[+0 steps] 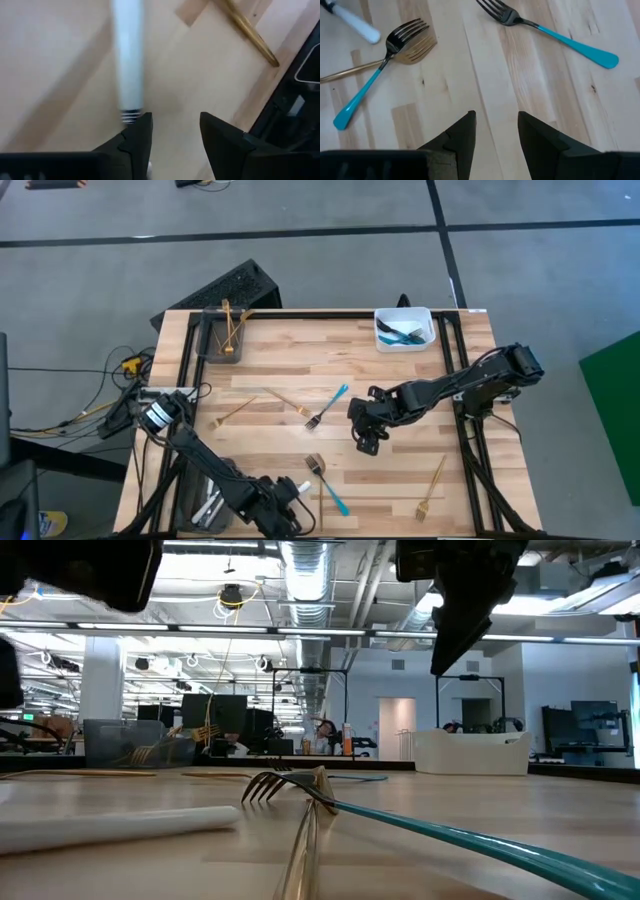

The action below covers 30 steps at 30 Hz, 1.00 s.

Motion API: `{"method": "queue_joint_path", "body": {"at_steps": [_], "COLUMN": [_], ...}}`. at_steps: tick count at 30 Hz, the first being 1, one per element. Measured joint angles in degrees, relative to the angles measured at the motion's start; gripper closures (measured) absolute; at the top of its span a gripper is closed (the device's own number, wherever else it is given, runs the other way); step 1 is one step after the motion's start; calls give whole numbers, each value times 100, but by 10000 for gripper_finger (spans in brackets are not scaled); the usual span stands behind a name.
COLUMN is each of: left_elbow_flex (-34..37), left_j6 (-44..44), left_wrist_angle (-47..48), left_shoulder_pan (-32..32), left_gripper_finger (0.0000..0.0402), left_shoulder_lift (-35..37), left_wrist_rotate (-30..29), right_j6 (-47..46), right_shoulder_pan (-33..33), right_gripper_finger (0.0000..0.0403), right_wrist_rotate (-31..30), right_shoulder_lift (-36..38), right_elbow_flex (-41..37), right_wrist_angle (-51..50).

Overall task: Sort silverware by color (type)
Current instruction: Put the white fork into the bottom black bin

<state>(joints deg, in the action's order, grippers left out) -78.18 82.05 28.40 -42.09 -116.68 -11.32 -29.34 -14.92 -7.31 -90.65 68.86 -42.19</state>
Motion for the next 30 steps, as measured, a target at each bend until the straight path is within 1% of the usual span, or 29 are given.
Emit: {"method": "queue_joint_path", "body": {"at_steps": [5, 9, 12, 15, 19, 22, 25, 27, 30], "left_elbow_flex": [-419, -437, -437, -435, -155, 94, 201, 219, 221], "left_j6": [-326, -338, -423, -656, -683, -535, -708, -896, -936], "left_wrist_angle": [1098, 1446, 1497, 1492, 1480, 1340, 1120, 1081, 1106], "left_shoulder_pan": [36, 54, 101, 161, 295, 422, 464, 477, 476], "left_gripper_finger": [248, 248, 248, 248, 248, 252, 267, 281, 306], "left_shoulder_lift": [55, 55, 55, 46, 41, 43, 68, 72, 70], "left_wrist_rotate": [-92, -295, -294, -474, -724, -670, -511, -480, -466], "right_j6": [-19, -63, -128, -215, -226, -235, -254, -243, -230], "right_shoulder_pan": [7, 5, -11, -43, -48, -50, -50, -50, -47], "right_gripper_finger": [232, 232, 232, 232, 232, 232, 232, 232, 232], "right_wrist_rotate": [0, -4, -4, -8, -4, -4, -4, -4, -7], "right_shoulder_lift": [0, 0, 0, 0, 2, 2, 2, 2, 2], "right_elbow_flex": [0, 0, 0, 0, 0, 0, 0, 0, 0], "right_wrist_angle": [68, 105, 105, 105, 92, 46, -59, -179, -265]}}
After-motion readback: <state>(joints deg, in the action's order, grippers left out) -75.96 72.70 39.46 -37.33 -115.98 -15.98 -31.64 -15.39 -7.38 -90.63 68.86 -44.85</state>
